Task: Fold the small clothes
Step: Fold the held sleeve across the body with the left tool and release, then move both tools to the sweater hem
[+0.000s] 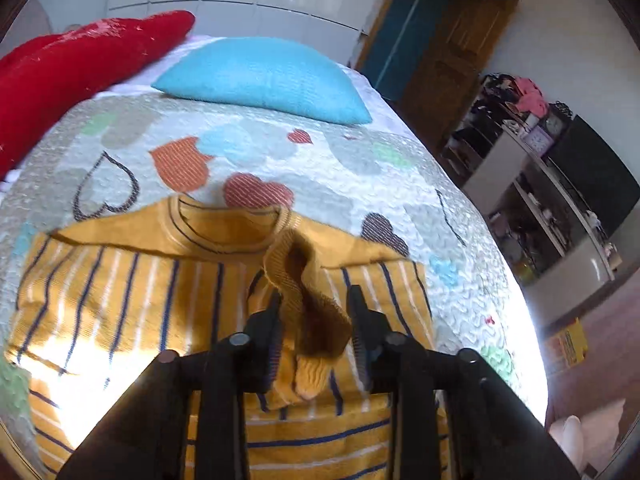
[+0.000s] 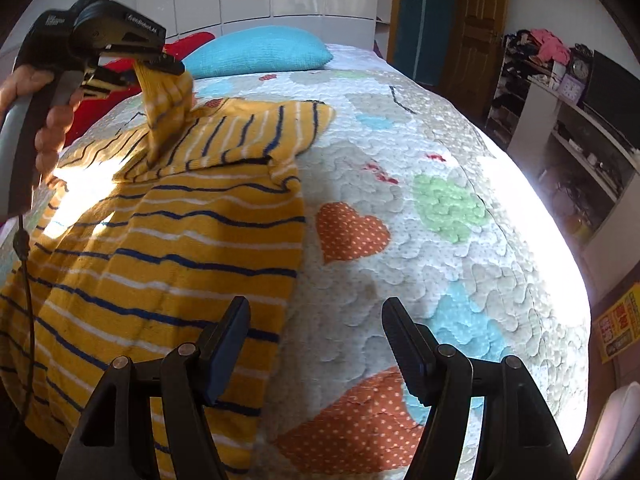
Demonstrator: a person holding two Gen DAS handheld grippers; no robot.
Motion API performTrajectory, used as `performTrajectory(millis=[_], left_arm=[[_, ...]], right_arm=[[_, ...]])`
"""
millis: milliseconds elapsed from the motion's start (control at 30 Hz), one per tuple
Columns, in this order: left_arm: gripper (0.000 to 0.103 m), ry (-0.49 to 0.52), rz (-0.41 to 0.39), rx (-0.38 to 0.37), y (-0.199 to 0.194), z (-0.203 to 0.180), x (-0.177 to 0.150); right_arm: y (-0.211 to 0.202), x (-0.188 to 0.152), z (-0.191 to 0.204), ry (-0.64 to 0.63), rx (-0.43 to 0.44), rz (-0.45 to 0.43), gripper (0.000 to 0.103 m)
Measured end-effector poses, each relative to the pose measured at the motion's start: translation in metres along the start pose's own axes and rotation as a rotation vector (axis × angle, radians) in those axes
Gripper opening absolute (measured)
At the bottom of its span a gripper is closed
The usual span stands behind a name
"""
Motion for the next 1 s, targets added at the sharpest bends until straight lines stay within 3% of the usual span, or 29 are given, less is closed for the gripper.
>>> performTrajectory(millis=[33,100,167,367,567,767,1000], left_arm=[[0.052,0.002,-0.002,-0.026,-0.004,-0.002,-0.006],[0.067,0.000,-0.023,-0.063,-0.022,0.002,-0.017],[0.076,-0.011,-0.046,-0.056,-0.047,0.017,-0.029],[0.078,0.013,-0.063,0.239,-0.113,0.090,-0.075],[0.078,-0.030,-0.021,0.442,-0.149,0.151,-0.126],[0.078,-0.051,0.011,0.527,-0.165,0.153,-0.173],[0.080,-0.030,0.067,0.552,-0.159,0.128,-0.208]], right_arm=[[0.000,0.002,-0.006,0.015,0.004,0.000,0.073],[0.001,0.007,-0.011,0.027,0.010,0.000,0.073],[0.003,0.016,-0.008,0.022,0.029,-0.006,0.073],[0.014,0.068,0.047,-0.009,0.142,-0.057,0.073],[0.033,0.086,0.112,-0.013,0.230,-0.011,0.073],[0.053,0.040,0.145,-0.090,0.205,0.091,0.073],[0.038,0.006,0.121,-0.112,0.151,0.083,0.078]])
Point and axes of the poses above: each gripper's, at about its wrist camera, not at the fingertips, and y roughly the way its jaws point, z to its left, x to its top, the point moved 7 cm from there along y, roughly the way its jaws point, and after that the axes turned 10 degrees about y, right-handed, at the moved point
